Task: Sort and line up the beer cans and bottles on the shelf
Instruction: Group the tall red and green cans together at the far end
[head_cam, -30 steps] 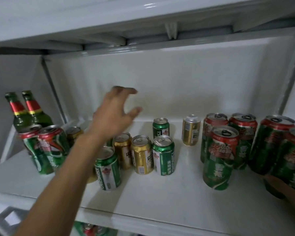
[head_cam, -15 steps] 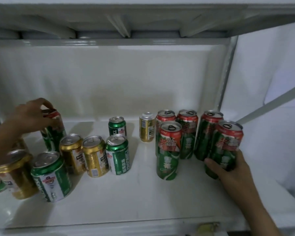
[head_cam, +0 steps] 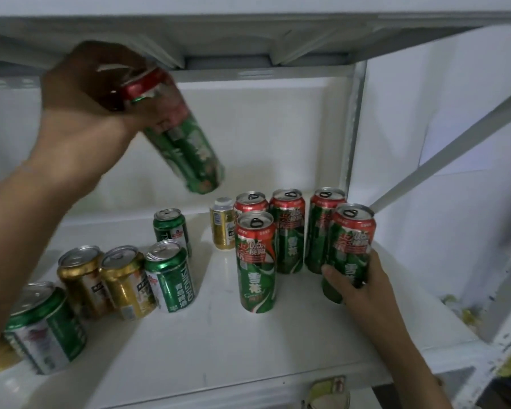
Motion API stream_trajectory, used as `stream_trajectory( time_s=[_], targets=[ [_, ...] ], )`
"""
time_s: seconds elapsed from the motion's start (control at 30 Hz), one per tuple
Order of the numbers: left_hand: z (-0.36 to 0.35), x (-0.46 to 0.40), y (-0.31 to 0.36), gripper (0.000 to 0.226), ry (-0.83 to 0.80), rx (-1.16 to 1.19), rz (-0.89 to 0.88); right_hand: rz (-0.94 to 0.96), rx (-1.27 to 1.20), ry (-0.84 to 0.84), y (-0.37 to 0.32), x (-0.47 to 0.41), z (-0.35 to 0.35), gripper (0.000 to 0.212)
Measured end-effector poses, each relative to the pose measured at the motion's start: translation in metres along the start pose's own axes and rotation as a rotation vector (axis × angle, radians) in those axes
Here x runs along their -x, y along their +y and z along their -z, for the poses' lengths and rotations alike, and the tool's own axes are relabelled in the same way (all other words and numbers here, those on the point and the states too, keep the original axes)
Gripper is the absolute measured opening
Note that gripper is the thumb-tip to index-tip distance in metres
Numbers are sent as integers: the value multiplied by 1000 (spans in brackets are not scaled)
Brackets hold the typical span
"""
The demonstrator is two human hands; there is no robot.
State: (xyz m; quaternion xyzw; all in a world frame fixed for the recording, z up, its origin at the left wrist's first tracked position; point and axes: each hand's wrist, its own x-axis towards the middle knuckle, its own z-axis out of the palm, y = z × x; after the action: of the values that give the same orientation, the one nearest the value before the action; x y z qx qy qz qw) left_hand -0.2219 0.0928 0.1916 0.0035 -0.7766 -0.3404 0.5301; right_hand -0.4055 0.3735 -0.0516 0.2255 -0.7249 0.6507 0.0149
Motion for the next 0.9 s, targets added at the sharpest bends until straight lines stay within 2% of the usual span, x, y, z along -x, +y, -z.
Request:
stream_trajectory(
  time_s=[0.1,0.17,0.23,0.37,0.6,0.67,0.77,0.9],
  targets=[
    [-43,16,37,40,-100,150,-102,8,-54,-11,1,0,0,75],
    [-66,18,44,42,-163,259,-80,12,-93,-21,2,-1,1,76],
    [-85,22,56,40,-211,291,-85,19,-143,-29,3,-1,2,76],
    [-116,34,51,41,-301,261,-32,21,-242,-41,2,2,3,61],
    [-139,57,16,47,-463,32,13,32,-297,-55,-2,3,5,51],
    [-146,66,9,43,-518,-73,22,31,-306,-52,-2,3,6,51],
    [-154,77,-2,47,-556,-305,-47,26,-286,-63,0,1,5,50],
    [-157,84,-9,52,-609,-588,-186,42,-241,-84,0,1,3,64]
  ],
)
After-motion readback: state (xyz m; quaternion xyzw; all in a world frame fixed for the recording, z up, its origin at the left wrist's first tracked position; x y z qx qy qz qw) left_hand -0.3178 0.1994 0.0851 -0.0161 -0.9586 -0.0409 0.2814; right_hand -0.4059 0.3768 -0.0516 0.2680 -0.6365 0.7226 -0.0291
